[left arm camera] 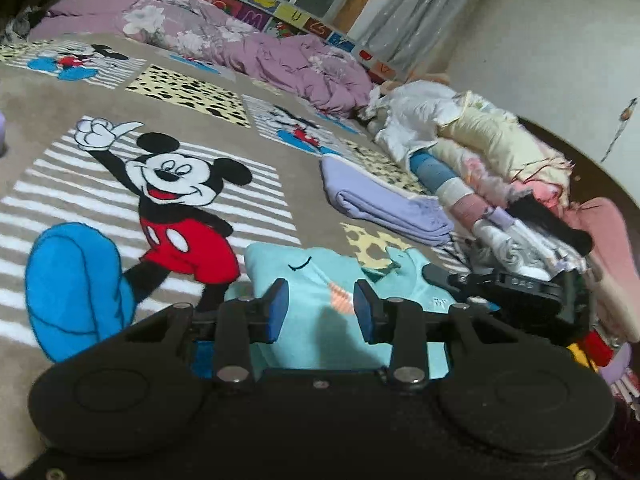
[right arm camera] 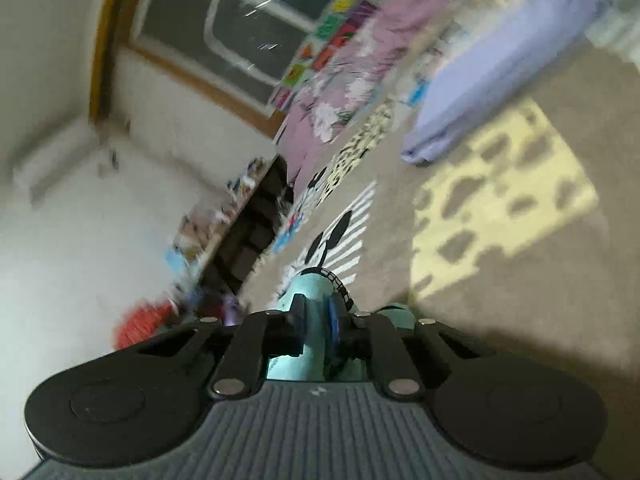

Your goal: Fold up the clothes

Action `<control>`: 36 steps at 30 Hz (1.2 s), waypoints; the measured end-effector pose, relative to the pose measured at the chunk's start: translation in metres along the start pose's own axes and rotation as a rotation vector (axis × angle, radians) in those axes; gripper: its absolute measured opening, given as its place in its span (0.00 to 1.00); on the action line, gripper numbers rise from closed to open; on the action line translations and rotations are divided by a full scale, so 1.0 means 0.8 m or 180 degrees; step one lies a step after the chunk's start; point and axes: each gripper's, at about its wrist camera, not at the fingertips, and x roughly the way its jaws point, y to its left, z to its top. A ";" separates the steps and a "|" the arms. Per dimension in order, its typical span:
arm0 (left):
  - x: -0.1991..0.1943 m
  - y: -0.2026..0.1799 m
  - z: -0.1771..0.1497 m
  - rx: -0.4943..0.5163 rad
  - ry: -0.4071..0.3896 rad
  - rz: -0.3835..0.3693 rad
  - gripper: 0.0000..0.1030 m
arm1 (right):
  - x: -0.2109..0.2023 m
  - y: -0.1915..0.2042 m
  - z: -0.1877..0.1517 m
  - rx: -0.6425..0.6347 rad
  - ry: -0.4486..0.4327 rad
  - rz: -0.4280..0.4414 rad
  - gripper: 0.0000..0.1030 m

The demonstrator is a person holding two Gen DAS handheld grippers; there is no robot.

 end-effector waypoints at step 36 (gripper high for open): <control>-0.025 -0.091 -0.083 0.1365 0.0116 0.0169 0.43 | -0.050 0.148 -0.139 -0.2958 0.0293 -0.0690 0.34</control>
